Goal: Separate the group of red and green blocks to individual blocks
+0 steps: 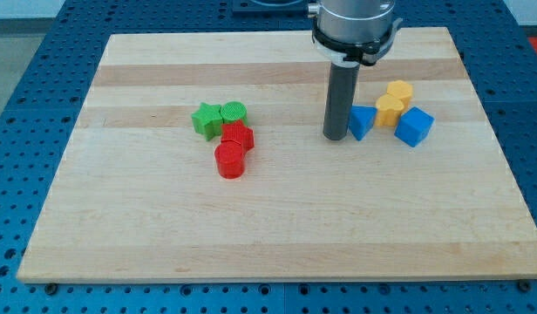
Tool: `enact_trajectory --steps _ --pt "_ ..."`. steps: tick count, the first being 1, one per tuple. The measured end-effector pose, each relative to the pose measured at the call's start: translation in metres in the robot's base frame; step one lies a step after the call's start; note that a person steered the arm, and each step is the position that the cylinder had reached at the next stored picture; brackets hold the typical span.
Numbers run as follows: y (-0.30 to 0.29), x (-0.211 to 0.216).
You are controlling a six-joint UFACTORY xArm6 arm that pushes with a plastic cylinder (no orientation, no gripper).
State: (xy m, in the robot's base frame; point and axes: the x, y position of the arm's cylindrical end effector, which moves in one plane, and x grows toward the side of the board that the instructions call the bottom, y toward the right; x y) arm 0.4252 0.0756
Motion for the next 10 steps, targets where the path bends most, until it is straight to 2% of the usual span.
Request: enact_trajectory --steps 1,3,4,5,6,7,10 --pt "-0.012 0.021" --pt "-0.123 0.023" --pt "-0.188 -0.032" --pt "-0.221 -0.068" --pt "-0.251 -0.082" --pt "-0.299 -0.084" --pt "-0.305 -0.027"
